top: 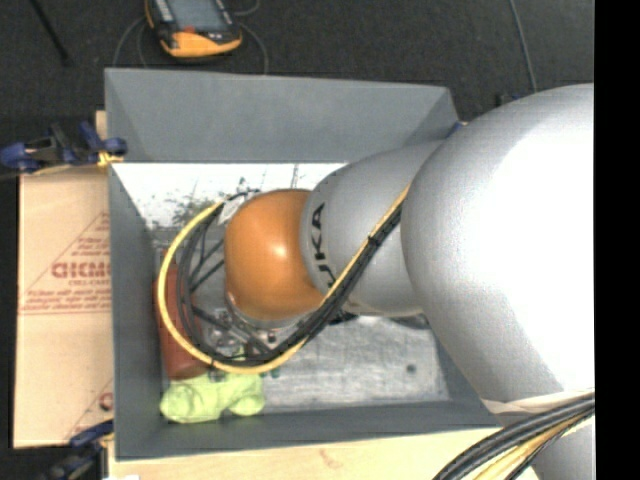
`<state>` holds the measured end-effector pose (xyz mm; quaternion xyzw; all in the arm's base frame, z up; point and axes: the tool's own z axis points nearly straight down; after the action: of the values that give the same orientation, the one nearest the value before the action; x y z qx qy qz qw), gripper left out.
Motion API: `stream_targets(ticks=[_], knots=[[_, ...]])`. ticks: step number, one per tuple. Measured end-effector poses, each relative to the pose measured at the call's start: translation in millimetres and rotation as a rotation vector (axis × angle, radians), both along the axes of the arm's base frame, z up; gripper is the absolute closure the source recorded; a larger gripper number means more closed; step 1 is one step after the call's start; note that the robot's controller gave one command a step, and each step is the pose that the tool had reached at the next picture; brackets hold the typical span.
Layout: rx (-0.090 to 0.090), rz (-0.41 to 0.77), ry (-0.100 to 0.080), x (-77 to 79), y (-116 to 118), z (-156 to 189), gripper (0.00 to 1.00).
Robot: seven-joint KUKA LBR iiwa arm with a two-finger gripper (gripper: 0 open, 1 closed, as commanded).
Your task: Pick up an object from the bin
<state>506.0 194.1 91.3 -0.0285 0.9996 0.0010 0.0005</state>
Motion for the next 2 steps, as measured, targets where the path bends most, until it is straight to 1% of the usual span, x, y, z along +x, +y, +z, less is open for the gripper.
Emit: stream_targets(ticks=[1, 2], knots=[[-0.002, 0.065, 0.001, 14.4, -3.7, -2.7, 1.0], [-0.004, 0.31, -0.002, 29.2, -3.3, -11.0, 0.0]])
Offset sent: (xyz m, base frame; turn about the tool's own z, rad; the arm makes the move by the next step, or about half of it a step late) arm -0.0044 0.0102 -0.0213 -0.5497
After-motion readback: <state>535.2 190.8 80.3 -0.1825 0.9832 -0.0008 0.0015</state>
